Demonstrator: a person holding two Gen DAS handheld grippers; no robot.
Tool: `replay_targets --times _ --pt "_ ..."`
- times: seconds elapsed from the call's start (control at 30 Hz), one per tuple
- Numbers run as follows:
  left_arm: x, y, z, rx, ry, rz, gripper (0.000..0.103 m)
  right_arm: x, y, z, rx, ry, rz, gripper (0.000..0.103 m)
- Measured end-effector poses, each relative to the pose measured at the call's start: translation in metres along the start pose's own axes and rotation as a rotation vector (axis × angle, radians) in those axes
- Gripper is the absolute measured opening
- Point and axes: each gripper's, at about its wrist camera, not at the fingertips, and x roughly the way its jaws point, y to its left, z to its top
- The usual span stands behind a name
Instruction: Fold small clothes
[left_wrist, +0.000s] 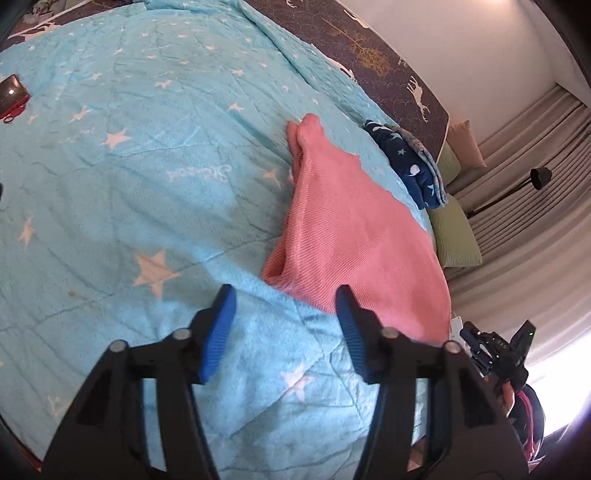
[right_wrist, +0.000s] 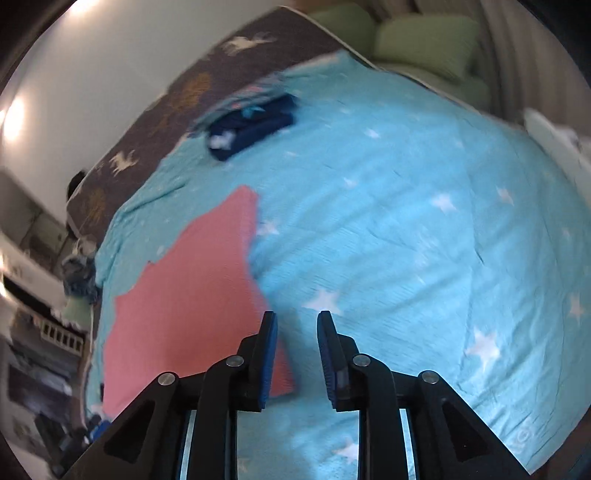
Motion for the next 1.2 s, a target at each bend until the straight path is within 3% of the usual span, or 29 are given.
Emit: replay_targets --times 0.07,0.1,0.13,0.2,0.3,0.37,0.43,0.57,0.67,0.8,1.07,1.1,1.13,1.17,1.2 --pt "0.015 0.0 0.003 -0.01 0.033 -0.036 0.054 0.0 0.028 -0.004 -0.11 0.011 0.042 0.029" --pt "0.023 -0.001 0.004 -0.017 0.051 -0.052 0.043 0.003 0.043 -0.008 -0.167 0.031 0.07 0.029" --pt "0.028 -0.003 0.005 -0.012 0.069 -0.046 0.012 0.007 0.062 -0.013 -0.23 0.059 0.102 0.03" --pt "0.027 -0.01 0.006 0.019 0.07 -0.044 0.008 0.018 0.099 -0.029 -0.356 0.126 0.154 0.03" --pt "0.006 -0.026 0.007 0.131 0.007 -0.016 0.012 0.032 0.147 -0.056 -0.533 0.203 0.201 0.031" --pt "-0.01 -0.025 0.01 0.157 -0.042 0.041 0.028 0.036 0.172 -0.075 -0.646 0.23 0.219 0.036" --pt "-0.029 -0.015 0.014 0.145 -0.112 0.099 0.04 0.038 0.195 -0.1 -0.77 0.236 0.218 0.039" --pt "-0.049 0.008 0.029 0.099 -0.171 0.146 0.045 0.049 0.244 -0.137 -0.995 0.241 0.263 0.04" --pt "-0.052 0.016 0.046 0.095 -0.195 0.178 0.049 0.063 0.276 -0.16 -1.096 0.252 0.283 0.042" --pt "-0.057 0.024 0.062 0.087 -0.228 0.178 0.054 0.071 0.301 -0.189 -1.211 0.161 0.22 0.05" --pt "-0.054 0.047 0.073 0.047 -0.213 0.167 0.057 0.098 0.333 -0.219 -1.298 0.03 0.079 0.051" --pt "-0.052 0.049 0.075 0.042 -0.206 0.159 0.057 0.101 0.335 -0.22 -1.298 0.015 0.066 0.05" --pt "-0.049 0.05 0.078 0.039 -0.198 0.149 0.057 0.106 0.337 -0.219 -1.291 0.011 0.064 0.041" --pt "-0.047 0.051 0.08 0.036 -0.192 0.141 0.058 0.108 0.338 -0.217 -1.271 0.013 0.079 0.03" --pt "-0.044 0.051 0.084 0.035 -0.183 0.13 0.058 0.108 0.337 -0.213 -1.236 0.028 0.112 0.009"
